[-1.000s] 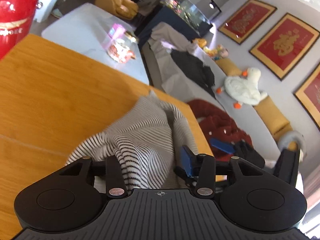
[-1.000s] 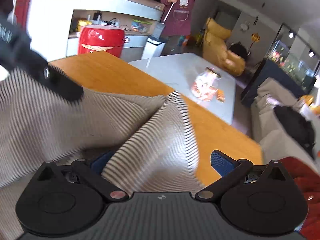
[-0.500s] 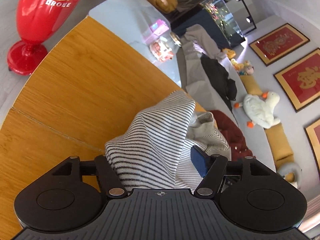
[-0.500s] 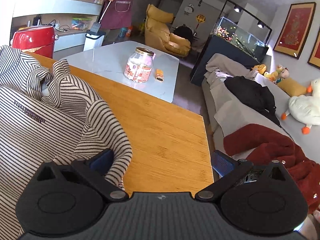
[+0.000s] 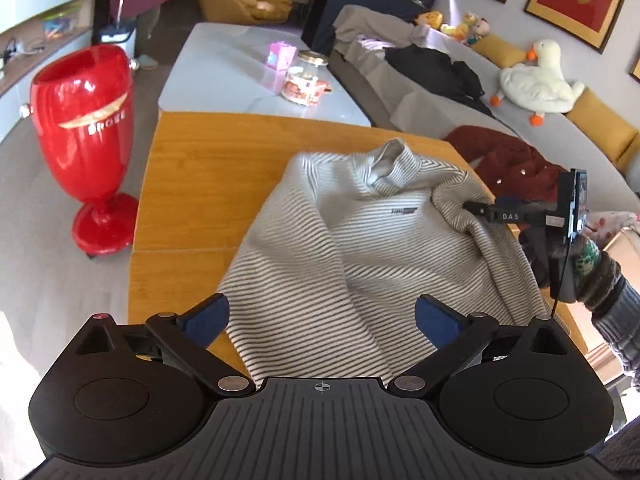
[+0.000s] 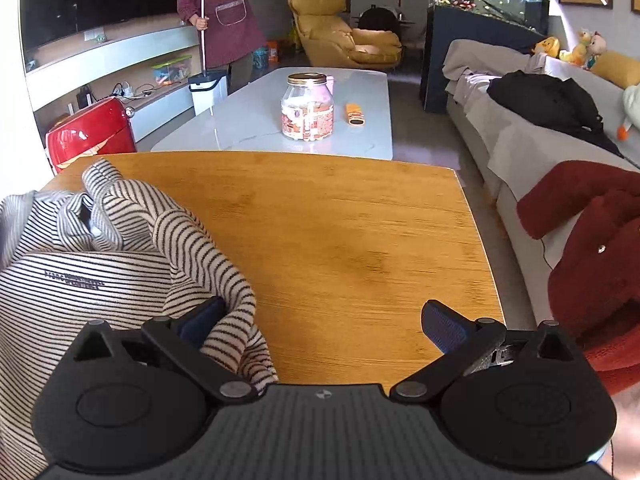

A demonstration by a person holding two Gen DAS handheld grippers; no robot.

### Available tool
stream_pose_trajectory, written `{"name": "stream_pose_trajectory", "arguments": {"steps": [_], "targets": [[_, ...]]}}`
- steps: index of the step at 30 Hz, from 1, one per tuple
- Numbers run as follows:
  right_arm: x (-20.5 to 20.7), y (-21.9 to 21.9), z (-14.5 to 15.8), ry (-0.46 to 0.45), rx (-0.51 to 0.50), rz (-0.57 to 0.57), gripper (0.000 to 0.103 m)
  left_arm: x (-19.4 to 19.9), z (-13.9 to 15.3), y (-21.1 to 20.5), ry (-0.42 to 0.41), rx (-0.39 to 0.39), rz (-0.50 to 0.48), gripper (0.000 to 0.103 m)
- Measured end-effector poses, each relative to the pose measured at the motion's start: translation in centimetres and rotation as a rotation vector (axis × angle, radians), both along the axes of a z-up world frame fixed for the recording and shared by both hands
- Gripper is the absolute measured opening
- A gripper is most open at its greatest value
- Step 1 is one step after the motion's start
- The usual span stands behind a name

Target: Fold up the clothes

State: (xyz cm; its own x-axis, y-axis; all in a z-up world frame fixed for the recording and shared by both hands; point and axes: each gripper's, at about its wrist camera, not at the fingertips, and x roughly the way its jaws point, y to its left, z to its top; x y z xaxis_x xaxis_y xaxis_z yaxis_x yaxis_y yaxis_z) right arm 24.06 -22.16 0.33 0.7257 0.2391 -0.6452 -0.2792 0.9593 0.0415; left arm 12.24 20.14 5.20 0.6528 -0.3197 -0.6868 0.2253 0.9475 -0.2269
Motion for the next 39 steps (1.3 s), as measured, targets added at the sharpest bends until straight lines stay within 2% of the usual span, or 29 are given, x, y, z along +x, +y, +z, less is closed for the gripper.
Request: {"name": "stream_pose_trajectory", "arguments": {"steps": [3,5,7,9,10,11,13,15,16,17,18,19,22,25,27,29,32,33,34,35,36,39], "targets": [[-1.6,0.5,1.9,-0.097,0.052,0.021,0.103,1.4,0.8,-2.3,-0.090,0.061,-0.016,0.102],[-2.8,1.3,2.8,-0.161,0.033,0.039,0.103,2.4,1.4,-3.8,-0.150,0.102,-0.027,0.102],[-3.7,2.1,3.5,-0.197,-0.004,0.060,0.103,4.4,0.4,-6.2,-0.194,0.206,-0.047,0.102],[-4.2,2.6,4.0,-0.203,-0.015,0.080,0.092,7.0,-1.3,-8.3,-0.208,0.321,-0.043,0.102],[-4.4,2.8,4.3,-0.196,-0.010,0.097,0.082,8.0,-2.0,-8.8,-0.201,0.347,-0.038,0.101],[-4.4,3.0,4.5,-0.185,0.002,0.113,0.077,8.8,-2.6,-8.9,-0.186,0.355,-0.032,0.097],[-4.4,3.7,4.5,-0.153,0.016,0.160,0.077,10.4,-3.7,-9.2,-0.156,0.370,-0.021,0.083],[-4.0,4.8,3.7,-0.124,-0.014,0.201,0.076,11.6,-4.6,-8.8,-0.118,0.358,0.000,0.064],[-3.7,5.5,3.1,-0.110,-0.041,0.221,0.062,12.0,-5.0,-8.6,-0.101,0.351,0.003,0.063],[-3.2,6.1,2.4,-0.092,-0.068,0.243,0.029,12.5,-5.4,-8.3,-0.084,0.344,0.006,0.051],[-2.6,6.6,1.9,-0.074,-0.089,0.251,0.015,12.8,-5.6,-8.0,-0.075,0.346,0.011,0.031],[-2.2,6.8,1.8,-0.082,-0.101,0.247,0.006,13.2,-5.8,-7.7,-0.072,0.354,0.018,0.027],[-1.3,5.7,3.7,-0.205,-0.121,0.176,0.006,14.3,-5.4,-6.1,-0.085,0.360,0.063,0.024],[1.8,3.5,3.1,-0.188,-0.156,0.065,0.006,15.8,-5.7,-5.0,-0.081,0.366,0.099,0.025],[3.8,2.5,1.5,-0.119,-0.157,0.034,0.007,16.5,-6.0,-5.2,-0.089,0.368,0.100,0.027],[4.7,2.6,-0.1,-0.083,-0.187,0.036,0.015,17.0,-6.2,-5.6,-0.091,0.367,0.104,0.029],[4.1,2.0,0.5,-0.104,-0.148,0.020,0.027,16.8,-5.7,-5.5,-0.091,0.322,0.111,0.036],[3.6,1.4,1.3,-0.115,-0.114,0.016,0.030,16.4,-5.3,-5.3,-0.093,0.300,0.114,0.040],[2.7,0.7,2.4,-0.135,-0.092,0.015,0.037,15.9,-4.8,-5.1,-0.095,0.280,0.116,0.045],[1.6,0.1,3.5,-0.162,-0.081,0.021,0.042,15.1,-4.2,-4.9,-0.102,0.256,0.117,0.056],[0.0,-0.4,4.4,-0.176,-0.077,0.041,0.044,14.1,-3.7,-4.7,-0.111,0.230,0.118,0.065],[-4.8,-2.1,7.1,-0.208,-0.068,0.107,0.048,11.0,-2.1,-4.2,-0.135,0.153,0.119,0.080]]}}
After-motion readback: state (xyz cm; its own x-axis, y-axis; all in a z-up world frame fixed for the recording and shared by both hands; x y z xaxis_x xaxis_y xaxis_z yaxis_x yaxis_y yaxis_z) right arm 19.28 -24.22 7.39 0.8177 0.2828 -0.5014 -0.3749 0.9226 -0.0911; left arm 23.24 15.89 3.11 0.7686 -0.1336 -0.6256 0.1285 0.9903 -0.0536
